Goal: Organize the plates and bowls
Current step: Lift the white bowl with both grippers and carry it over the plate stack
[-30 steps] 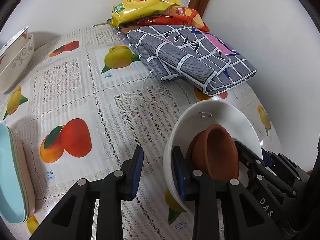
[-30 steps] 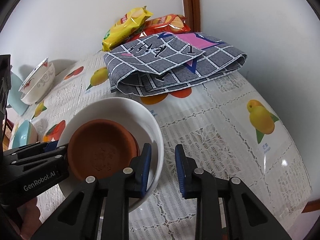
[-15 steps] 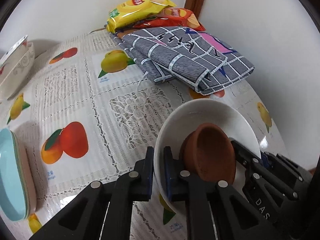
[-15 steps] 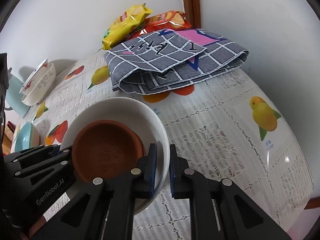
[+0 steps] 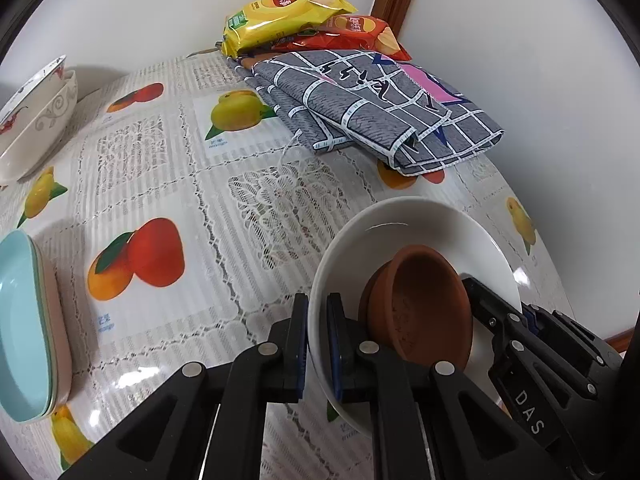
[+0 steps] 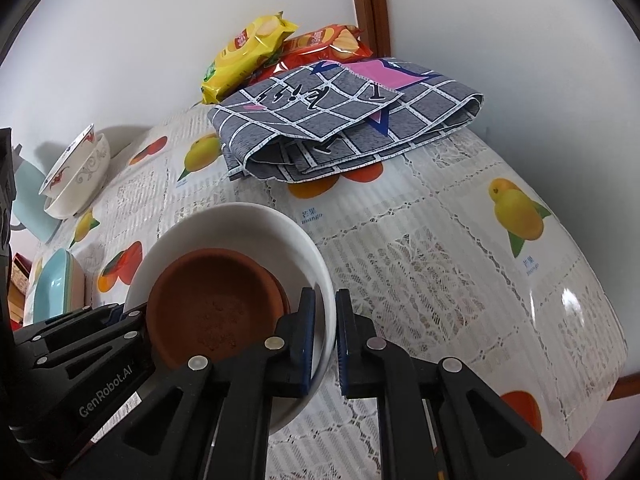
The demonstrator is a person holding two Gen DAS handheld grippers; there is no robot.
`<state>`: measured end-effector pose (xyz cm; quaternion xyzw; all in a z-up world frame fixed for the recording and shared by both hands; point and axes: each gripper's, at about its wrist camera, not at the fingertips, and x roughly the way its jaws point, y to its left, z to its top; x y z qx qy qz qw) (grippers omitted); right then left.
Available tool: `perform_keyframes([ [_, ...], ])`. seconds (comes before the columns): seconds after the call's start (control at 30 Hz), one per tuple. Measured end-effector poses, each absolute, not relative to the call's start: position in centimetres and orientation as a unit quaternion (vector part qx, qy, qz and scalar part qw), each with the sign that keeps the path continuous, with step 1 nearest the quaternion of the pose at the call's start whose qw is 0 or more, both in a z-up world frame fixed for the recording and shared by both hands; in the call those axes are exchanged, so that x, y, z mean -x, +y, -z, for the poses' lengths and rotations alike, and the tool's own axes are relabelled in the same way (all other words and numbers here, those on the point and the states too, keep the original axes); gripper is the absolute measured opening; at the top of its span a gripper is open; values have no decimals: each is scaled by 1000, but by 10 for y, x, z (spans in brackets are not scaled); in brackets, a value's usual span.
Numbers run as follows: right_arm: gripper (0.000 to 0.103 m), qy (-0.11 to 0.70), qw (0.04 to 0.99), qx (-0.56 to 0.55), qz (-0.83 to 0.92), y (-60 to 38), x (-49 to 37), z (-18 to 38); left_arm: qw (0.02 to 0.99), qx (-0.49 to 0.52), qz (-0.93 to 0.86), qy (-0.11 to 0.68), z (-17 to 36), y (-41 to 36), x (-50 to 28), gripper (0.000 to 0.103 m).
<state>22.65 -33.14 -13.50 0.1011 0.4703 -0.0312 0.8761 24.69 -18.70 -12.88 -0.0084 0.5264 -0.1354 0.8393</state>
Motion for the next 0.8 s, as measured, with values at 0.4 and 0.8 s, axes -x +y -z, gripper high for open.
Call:
perform_keyframes([
  [0.4, 9, 456, 884, -102, 26, -313, -209, 109, 847, 14, 125, 516, 103, -168, -228, 9],
  [0.8, 9, 441, 892, -98, 12, -286, -196, 82, 859, 21, 110, 500, 75, -139, -211, 9],
])
